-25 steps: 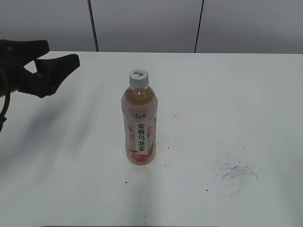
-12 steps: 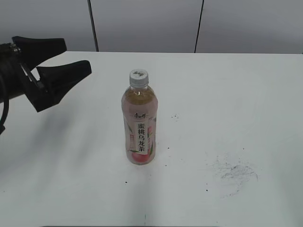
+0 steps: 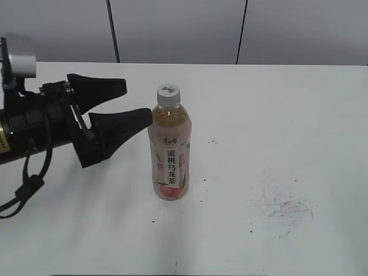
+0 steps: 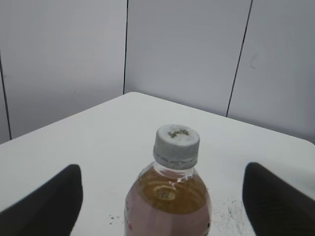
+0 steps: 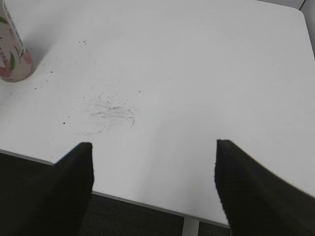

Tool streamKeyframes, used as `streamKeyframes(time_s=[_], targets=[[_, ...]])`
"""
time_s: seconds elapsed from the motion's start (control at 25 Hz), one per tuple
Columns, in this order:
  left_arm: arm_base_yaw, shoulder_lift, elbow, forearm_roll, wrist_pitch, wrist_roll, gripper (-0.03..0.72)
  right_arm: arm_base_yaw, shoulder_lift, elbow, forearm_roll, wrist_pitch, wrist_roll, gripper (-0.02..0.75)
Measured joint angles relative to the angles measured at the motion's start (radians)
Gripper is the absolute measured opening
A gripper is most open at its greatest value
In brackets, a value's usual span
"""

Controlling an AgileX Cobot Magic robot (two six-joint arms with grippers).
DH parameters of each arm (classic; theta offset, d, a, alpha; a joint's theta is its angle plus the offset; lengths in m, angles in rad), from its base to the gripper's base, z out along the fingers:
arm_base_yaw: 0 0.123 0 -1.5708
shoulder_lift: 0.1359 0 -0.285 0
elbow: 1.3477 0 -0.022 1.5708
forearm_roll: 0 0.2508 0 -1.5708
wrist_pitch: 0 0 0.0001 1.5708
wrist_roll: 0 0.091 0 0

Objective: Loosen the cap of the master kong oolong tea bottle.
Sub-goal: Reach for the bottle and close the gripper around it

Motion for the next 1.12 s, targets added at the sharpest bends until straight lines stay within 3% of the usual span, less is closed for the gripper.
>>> streamKeyframes(time_s=[0.32, 1.12], targets=[[-0.062, 0.172, -0.005, -0.096, -0.002, 0.073, 0.592, 0.000, 0.000, 0.000, 0.000, 0.000, 0.000, 0.577], [-0.200, 0.327, -0.194, -0.161, -0.005, 0.097, 0.589, 0.000, 0.000, 0.000, 0.000, 0.000, 0.000, 0.577]])
